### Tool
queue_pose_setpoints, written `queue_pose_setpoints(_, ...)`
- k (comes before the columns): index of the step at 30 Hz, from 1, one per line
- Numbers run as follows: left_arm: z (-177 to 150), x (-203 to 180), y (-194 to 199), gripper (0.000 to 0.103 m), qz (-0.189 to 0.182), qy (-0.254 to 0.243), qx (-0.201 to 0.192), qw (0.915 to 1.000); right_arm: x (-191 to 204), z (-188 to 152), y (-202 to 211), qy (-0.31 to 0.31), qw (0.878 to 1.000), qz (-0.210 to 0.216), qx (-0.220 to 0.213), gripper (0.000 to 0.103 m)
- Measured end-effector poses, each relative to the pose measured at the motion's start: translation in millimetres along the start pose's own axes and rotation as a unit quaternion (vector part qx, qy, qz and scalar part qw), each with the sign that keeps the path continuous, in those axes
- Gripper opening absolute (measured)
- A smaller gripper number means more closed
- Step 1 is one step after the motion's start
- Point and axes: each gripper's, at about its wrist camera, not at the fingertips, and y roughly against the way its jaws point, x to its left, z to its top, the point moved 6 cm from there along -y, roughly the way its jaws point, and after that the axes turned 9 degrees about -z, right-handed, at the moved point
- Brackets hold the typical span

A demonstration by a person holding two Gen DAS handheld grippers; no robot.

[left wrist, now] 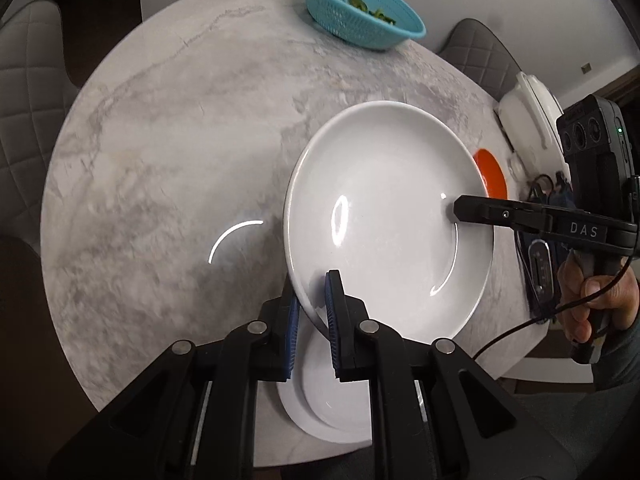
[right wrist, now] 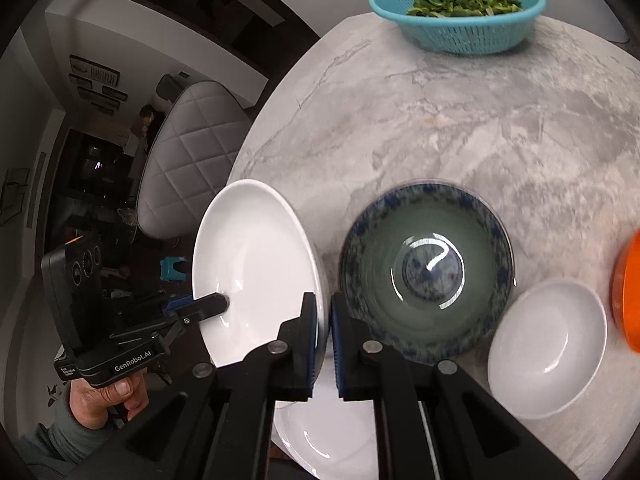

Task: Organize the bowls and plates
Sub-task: 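Carry the deep white plate with both grippers and lower it onto the plate stack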

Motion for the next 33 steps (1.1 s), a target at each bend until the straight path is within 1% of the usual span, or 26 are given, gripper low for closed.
queue_pose_setpoints(4,-56,-7,-24,0.012,-0.004,0.005,0.034,0.9994,-8,-52,-7,-0.018,1.000,-0.009,0.019,0.010)
queue_pose_setpoints(6,-75,-6,-34,0.012,-0.003,0.006,0.046,0.9989,-14,-77,-15,-0.026,0.999,-0.014,0.031,0.010)
queue_pose_setpoints(9,-98,-9,-41,0.012,0.007,-0.008,0.057,0.9983,-17,-108,-22,-0.035,0.998,-0.020,0.043,0.009)
queue_pose_setpoints(12,-113,-10,-49,0.012,0.018,-0.018,0.062,0.9978,-20,-128,-28,-0.043,0.998,-0.022,0.047,0.009)
queue_pose_setpoints(16,-123,-10,-63,0.012,0.027,-0.030,0.073,0.9965,-24,-147,-38,-0.039,0.997,-0.039,0.046,0.009)
queue_pose_setpoints(18,-129,-11,-70,0.012,0.032,-0.035,0.081,0.9956,-28,-150,-43,-0.034,0.997,-0.052,0.043,0.009)
queue_pose_setpoints(20,-125,-7,-78,0.013,0.039,-0.044,0.086,0.9946,-34,-154,-47,-0.042,0.997,-0.056,0.043,0.009)
queue_pose_setpoints(24,-131,-9,-89,0.013,0.049,-0.054,0.094,0.9930,-45,-161,-54,-0.053,0.996,-0.062,0.046,0.009)
queue_pose_setpoints(30,-120,-12,-99,0.014,0.059,-0.057,0.090,0.9925,-54,-164,-57,-0.062,0.995,-0.059,0.047,0.009)
queue_pose_setpoints(33,-115,-13,-101,0.014,0.067,-0.060,0.086,0.9922,-53,-164,-56,-0.053,0.995,-0.064,0.046,0.009)
